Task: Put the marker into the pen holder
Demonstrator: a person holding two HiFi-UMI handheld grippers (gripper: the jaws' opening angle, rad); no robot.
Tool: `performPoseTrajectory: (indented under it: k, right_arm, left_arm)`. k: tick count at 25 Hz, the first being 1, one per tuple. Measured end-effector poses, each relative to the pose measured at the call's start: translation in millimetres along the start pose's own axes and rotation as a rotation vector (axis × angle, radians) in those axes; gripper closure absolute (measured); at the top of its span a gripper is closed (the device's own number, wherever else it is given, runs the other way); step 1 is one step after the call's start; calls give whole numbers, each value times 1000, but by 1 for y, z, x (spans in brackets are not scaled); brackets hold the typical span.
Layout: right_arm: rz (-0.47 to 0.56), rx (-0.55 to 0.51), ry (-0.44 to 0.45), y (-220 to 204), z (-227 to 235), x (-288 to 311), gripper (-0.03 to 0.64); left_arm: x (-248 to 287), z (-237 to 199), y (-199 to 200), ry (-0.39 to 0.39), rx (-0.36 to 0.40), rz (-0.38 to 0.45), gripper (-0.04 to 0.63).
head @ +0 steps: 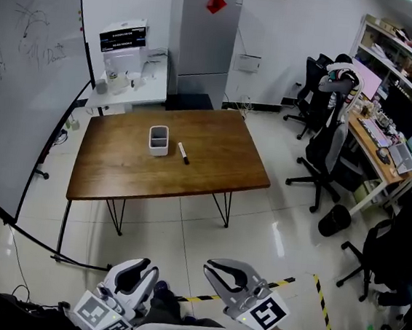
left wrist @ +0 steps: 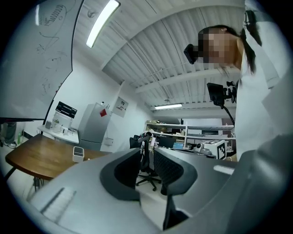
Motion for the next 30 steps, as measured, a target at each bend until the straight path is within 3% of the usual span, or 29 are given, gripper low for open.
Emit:
performPoseTrajectory:
  k: [5, 10, 15, 23, 27, 30]
  right_arm:
    - [-8, 3, -20, 6, 14, 48, 617]
    - [-31, -32, -84, 10, 10, 119, 617]
    - [-37, -35, -95, 5, 4, 165, 617]
    - [-81, 7, -119, -10, 17, 212, 617]
    - [-78, -28, -136, -10, 43, 235, 617]
    - [-90, -43, -129, -17, 72, 249, 617]
  left_arm:
    - [8, -51, 15, -64, 6, -17, 532]
    - [11, -117, 36, -144, 82, -136, 532]
    - [8, -169, 50, -177, 93, -146, 532]
    - [-1, -220, 56, -138, 51, -128, 532]
    - [5, -247, 49, -80, 77, -173, 532]
    - [14, -264, 53, -53, 66, -153, 532]
Point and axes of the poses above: the fingertips, and each gripper's own axes: x forward along the fingers, z to its right, y out of its top, the point moved 8 cm from there along -x, backward along the fingers, and after that the axes turned 14 degrees about -y, right-handed, at the moved point
